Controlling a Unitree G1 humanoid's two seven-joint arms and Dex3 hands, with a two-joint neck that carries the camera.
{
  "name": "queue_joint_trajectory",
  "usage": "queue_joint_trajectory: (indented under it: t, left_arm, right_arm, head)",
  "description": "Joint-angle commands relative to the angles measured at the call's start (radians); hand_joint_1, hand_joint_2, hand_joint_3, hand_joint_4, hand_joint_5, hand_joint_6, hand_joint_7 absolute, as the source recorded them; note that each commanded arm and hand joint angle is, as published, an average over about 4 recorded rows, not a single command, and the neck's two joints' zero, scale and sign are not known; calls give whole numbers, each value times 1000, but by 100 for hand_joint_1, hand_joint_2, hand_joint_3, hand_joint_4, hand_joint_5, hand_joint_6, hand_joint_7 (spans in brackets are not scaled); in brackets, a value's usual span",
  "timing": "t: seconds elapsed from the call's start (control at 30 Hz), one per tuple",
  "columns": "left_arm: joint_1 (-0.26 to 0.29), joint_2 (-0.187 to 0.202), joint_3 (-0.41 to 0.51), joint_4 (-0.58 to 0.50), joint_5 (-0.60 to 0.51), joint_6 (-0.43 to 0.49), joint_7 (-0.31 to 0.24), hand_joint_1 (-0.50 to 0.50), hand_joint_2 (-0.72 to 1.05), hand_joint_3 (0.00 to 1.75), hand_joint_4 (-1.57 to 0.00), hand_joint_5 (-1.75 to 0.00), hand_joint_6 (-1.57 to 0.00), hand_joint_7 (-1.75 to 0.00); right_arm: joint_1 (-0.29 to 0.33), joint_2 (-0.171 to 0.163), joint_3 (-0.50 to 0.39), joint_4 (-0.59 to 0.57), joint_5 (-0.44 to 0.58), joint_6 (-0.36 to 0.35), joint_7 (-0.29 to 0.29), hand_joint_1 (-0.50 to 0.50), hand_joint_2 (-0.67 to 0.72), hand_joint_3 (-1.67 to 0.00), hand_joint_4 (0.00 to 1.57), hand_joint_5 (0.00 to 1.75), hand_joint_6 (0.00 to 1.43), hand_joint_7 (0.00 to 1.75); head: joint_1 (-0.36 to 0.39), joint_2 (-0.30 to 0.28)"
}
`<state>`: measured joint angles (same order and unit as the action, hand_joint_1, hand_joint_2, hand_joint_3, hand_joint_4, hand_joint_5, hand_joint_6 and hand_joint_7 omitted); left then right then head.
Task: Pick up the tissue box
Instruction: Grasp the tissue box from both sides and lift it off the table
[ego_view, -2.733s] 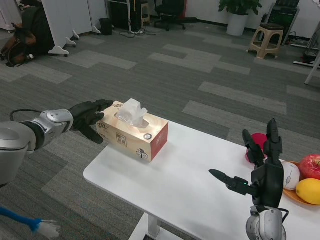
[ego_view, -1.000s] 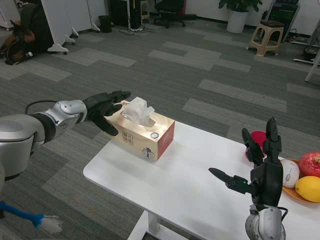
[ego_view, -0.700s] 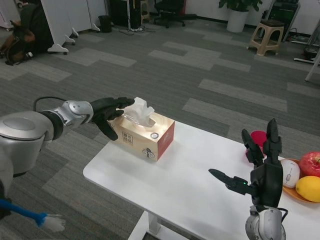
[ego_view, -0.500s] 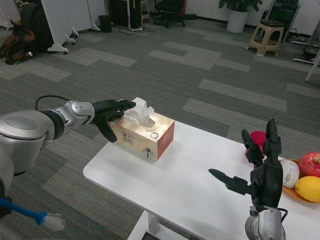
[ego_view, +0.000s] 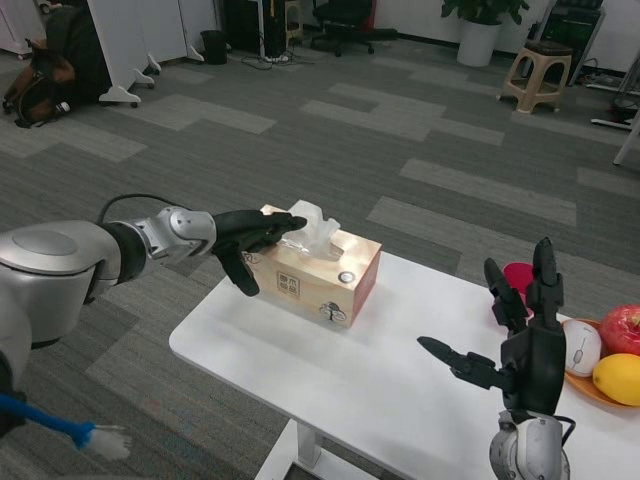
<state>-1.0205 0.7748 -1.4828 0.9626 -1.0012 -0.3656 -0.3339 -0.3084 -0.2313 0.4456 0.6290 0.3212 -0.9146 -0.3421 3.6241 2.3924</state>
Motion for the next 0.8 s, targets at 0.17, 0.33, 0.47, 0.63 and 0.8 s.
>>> queue_joint_trajectory:
  t: [0.17, 0.33, 0.47, 0.63, 0.8]
  left_arm:
    - [55, -42, 19, -96, 68, 8, -19, 50, 96, 9, 0, 0, 0, 0]
    - [71, -48, 34, -150, 110, 9, -20, 50, 96, 9, 0, 0, 0, 0]
    - [85, -53, 35, -167, 141, 10, -20, 50, 96, 9, 0, 0, 0, 0]
    - [107, -62, 38, -178, 186, 11, -20, 50, 96, 9, 0, 0, 0, 0]
    - [165, -71, 119, -206, 293, 12, -26, 50, 96, 9, 0, 0, 0, 0]
  right_arm:
    - [13, 0, -14, -2, 10, -1, -5, -25, -16, -24, 49, 10, 0, 0]
    - [14, -1, -17, -2, 10, -1, -5, -25, -16, -24, 49, 10, 0, 0]
    - [14, -2, -18, -3, 10, -1, -5, -25, -16, -24, 49, 10, 0, 0]
    - [18, -2, -20, -6, 10, -1, -5, -25, -16, -24, 49, 10, 0, 0]
    - [22, -4, -21, -6, 10, -1, -5, -25, -16, -24, 49, 10, 0, 0]
  head:
    - [-32, -1]
    - [-70, -4]
    - [-84, -6]
    - [-84, -6]
    - [-132, -23]
